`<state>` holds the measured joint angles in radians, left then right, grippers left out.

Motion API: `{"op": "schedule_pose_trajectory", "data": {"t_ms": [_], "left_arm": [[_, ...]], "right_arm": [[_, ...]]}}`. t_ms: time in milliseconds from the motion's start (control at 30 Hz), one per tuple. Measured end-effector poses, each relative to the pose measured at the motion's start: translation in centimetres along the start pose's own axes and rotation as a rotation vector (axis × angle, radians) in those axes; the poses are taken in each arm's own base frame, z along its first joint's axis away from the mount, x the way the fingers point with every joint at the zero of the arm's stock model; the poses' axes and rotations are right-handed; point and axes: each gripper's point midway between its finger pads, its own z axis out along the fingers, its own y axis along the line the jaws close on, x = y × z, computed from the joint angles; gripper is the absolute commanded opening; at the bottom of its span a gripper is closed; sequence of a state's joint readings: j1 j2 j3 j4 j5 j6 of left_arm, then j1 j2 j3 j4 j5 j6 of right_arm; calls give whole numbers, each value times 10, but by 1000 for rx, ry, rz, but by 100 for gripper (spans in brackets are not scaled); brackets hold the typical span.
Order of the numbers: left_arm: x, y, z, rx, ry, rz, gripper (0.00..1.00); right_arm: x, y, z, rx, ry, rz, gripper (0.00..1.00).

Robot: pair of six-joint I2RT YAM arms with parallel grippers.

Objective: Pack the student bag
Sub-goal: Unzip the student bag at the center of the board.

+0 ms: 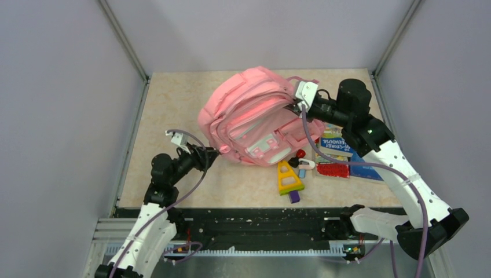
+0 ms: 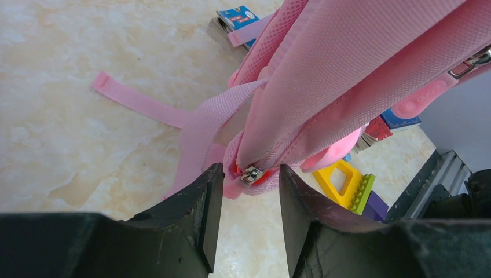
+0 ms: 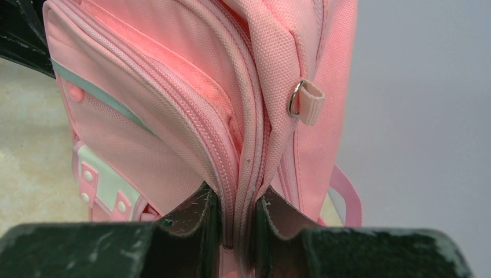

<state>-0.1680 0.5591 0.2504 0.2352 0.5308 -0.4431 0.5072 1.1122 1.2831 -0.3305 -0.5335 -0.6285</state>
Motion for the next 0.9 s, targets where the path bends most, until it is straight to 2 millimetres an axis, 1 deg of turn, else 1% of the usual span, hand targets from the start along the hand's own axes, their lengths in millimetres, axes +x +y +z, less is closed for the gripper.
{"op": "schedule_pose_trajectory", "data": {"t_ms": [167,300,433,667,767,900], "left_arm": [[9,0,0,15,10,-1,57],[14,1,0,19,16,-3,59],[17,-1,0,33,19,-1,53],[27,-5,3,54,55,-12,54],[33,-8,4,63,78,-18,45],[35,-9,3,52,82,-17,40]], "right_arm": [[2,3,0,-14,7,1,0],[2,5,0,-25,3,4,0],[1,7,0,-33,-1,4,0],[0,8,0,-41,-6,5,0],[0,8,0,-41,-7,4,0],[0,8,0,-41,-7,4,0]]}}
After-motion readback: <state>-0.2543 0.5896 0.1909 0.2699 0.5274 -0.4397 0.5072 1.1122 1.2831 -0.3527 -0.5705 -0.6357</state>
